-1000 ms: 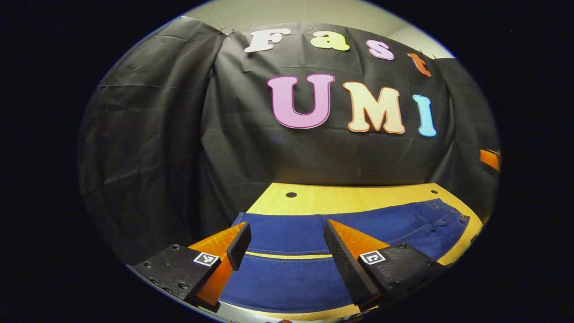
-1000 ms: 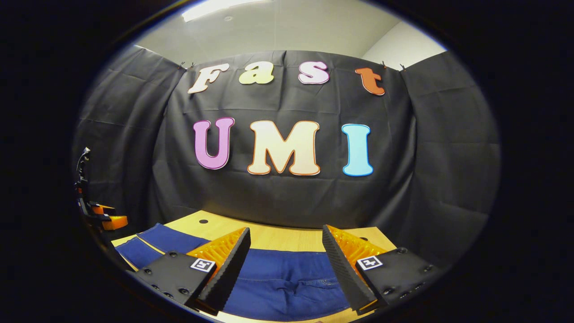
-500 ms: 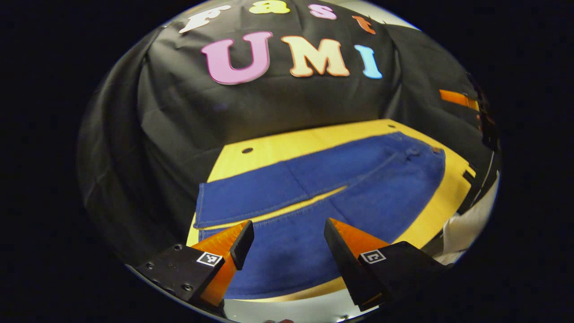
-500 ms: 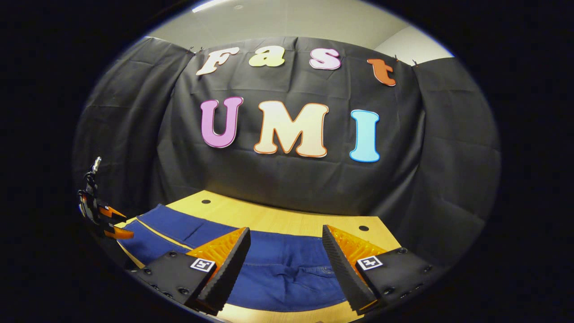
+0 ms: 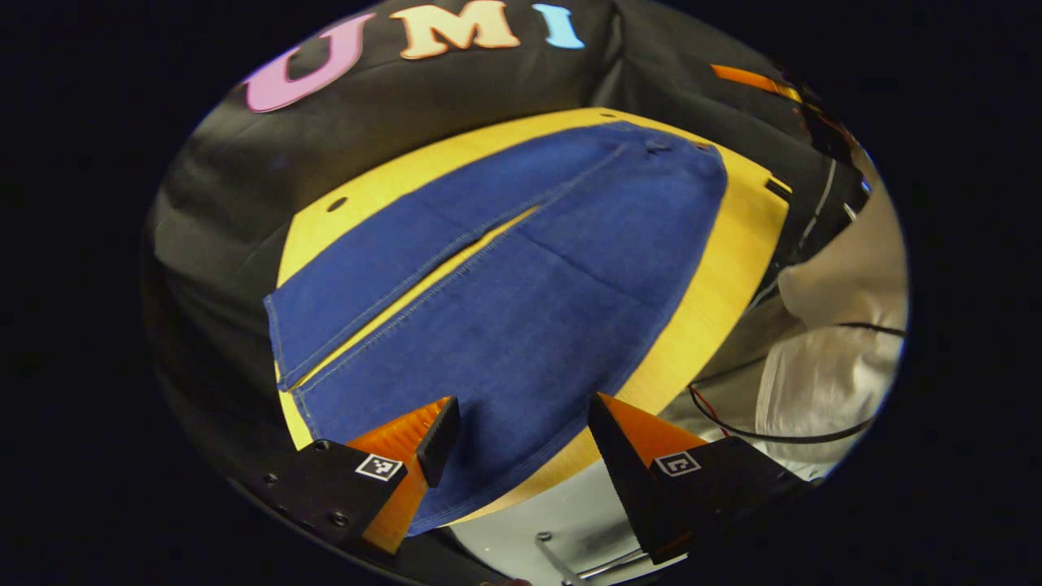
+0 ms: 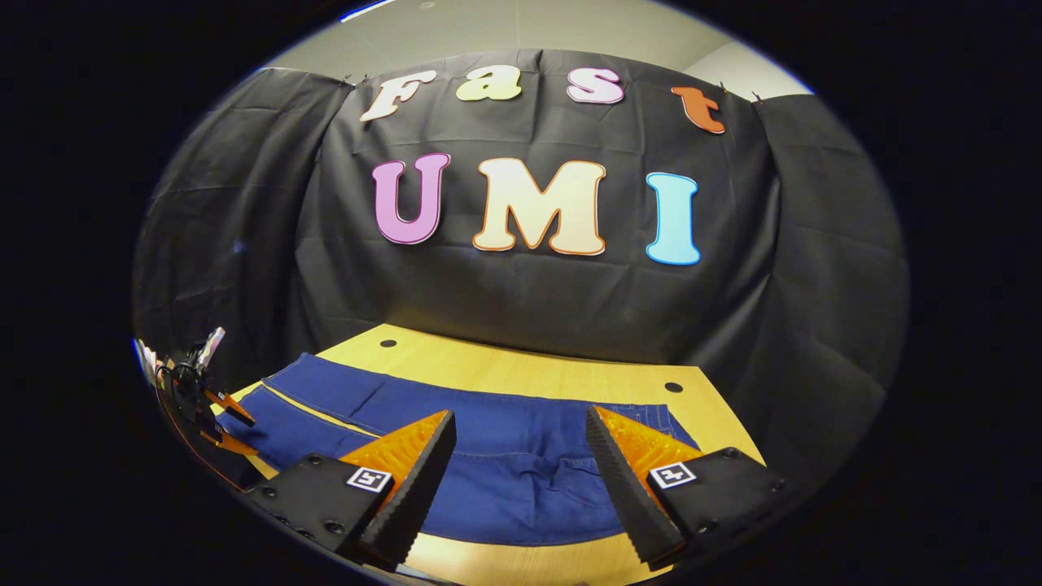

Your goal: Grasp the waist and the cuffs of the jeans and fold them to make the two legs overlap; first hold the waist and fold one-third of the jeans toward the cuffs, then hold the cuffs and fold the remaining one-third in the same direction to finish folding.

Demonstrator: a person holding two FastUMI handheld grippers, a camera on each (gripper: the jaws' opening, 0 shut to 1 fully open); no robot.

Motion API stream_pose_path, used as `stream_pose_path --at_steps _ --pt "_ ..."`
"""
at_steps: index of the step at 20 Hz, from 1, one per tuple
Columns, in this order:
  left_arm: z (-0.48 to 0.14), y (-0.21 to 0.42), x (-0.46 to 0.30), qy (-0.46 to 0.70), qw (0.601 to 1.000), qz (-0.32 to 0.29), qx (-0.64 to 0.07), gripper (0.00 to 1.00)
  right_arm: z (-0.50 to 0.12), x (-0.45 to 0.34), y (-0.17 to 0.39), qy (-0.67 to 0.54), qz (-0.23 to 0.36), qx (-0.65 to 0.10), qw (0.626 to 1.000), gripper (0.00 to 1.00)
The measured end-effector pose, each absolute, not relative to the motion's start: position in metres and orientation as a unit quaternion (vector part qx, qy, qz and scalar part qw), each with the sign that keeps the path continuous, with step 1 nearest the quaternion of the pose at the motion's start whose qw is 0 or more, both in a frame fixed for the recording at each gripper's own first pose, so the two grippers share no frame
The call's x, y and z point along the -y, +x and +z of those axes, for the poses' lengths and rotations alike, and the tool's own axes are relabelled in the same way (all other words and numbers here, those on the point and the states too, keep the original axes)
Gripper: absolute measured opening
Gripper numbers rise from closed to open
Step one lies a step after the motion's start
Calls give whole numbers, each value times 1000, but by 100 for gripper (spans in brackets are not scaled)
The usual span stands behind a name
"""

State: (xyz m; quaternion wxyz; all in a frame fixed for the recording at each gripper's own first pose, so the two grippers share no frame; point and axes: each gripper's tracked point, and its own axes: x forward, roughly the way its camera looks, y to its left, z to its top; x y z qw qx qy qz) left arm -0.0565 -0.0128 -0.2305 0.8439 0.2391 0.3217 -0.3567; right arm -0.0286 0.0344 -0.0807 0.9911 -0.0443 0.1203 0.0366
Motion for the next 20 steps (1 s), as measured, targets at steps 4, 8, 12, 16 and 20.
stream_pose_path --at_steps 4,8,12,16,20 --pt "-245 -67 13 263 808 -385 -362 96 -87 -37 -32 -39 39 -126 991 99" --pt "-252 -66 10 287 789 -386 -383 100 -93 -34 -33 -49 32 -134 989 99" --pt "-255 -66 10 287 782 -388 -396 93 -100 -29 -33 -42 24 -141 989 99" --pt "-255 -68 10 294 771 -378 -420 95 -110 -32 -29 -19 23 -153 988 99" --pt "-256 -66 11 298 768 -378 -422 92 -119 -39 -23 -13 30 -164 986 99"
